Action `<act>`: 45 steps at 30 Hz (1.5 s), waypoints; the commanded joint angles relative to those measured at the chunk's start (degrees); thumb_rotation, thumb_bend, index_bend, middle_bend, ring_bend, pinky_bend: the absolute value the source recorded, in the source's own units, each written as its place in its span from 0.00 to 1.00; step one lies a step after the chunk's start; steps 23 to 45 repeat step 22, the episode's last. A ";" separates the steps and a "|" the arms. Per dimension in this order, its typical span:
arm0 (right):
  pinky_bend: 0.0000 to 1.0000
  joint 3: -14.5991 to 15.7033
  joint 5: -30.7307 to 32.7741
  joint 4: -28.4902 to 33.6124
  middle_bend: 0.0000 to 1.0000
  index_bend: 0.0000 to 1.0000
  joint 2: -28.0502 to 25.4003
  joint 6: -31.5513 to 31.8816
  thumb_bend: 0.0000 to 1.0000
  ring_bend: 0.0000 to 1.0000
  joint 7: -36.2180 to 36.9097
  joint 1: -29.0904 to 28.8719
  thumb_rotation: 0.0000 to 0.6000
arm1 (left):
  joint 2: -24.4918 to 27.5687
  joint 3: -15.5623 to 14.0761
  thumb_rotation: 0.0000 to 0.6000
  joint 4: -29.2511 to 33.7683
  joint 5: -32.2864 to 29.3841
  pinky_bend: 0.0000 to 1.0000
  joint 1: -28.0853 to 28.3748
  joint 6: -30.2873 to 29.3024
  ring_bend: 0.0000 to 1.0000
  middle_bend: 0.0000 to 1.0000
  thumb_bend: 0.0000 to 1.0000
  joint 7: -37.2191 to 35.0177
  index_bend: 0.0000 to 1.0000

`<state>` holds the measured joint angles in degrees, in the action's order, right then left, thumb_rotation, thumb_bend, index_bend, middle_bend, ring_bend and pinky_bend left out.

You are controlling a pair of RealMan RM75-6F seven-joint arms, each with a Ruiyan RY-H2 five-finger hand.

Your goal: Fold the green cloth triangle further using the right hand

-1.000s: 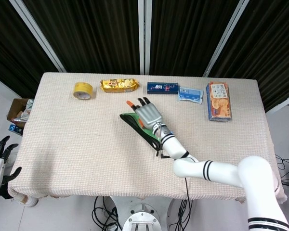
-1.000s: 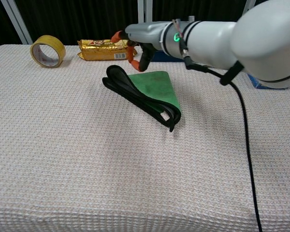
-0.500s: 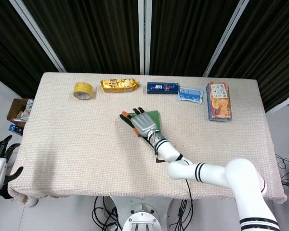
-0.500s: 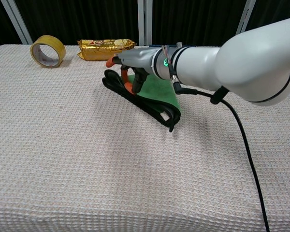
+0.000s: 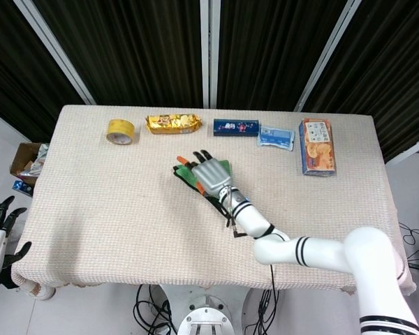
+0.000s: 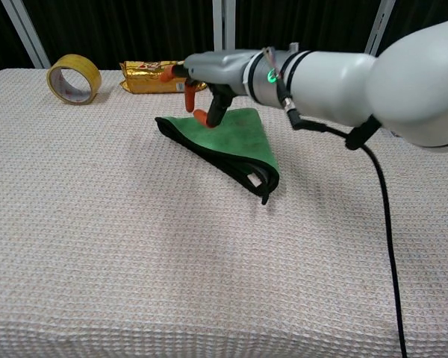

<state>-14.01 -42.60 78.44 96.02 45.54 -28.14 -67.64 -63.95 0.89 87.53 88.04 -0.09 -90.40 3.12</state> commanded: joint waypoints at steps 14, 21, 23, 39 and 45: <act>0.00 19.30 -27.13 30.05 0.10 0.06 -34.98 43.90 0.26 0.00 14.01 41.49 1.00 | -1.00 0.75 1.00 1.81 0.29 0.14 1.79 1.44 0.13 0.07 0.19 2.45 0.23; 0.00 23.85 -34.68 23.98 0.08 0.01 -34.81 51.54 0.26 0.00 24.73 53.60 1.00 | -0.88 0.36 1.00 4.70 0.90 0.14 2.33 2.18 0.13 0.07 0.19 5.46 0.23; 0.00 24.00 -35.21 23.43 0.08 0.01 -34.85 51.63 0.26 0.00 25.52 54.34 1.00 | -0.91 0.35 1.00 4.88 1.03 0.14 2.37 2.14 0.13 0.07 0.19 5.73 0.23; 0.00 24.00 -35.21 23.43 0.08 0.01 -34.85 51.63 0.26 0.00 25.52 54.34 1.00 | -0.91 0.35 1.00 4.88 1.03 0.14 2.37 2.14 0.13 0.07 0.19 5.73 0.23; 0.00 24.00 -35.21 23.43 0.08 0.01 -34.85 51.63 0.26 0.00 25.52 54.34 1.00 | -0.91 0.35 1.00 4.88 1.03 0.14 2.37 2.14 0.13 0.07 0.19 5.73 0.23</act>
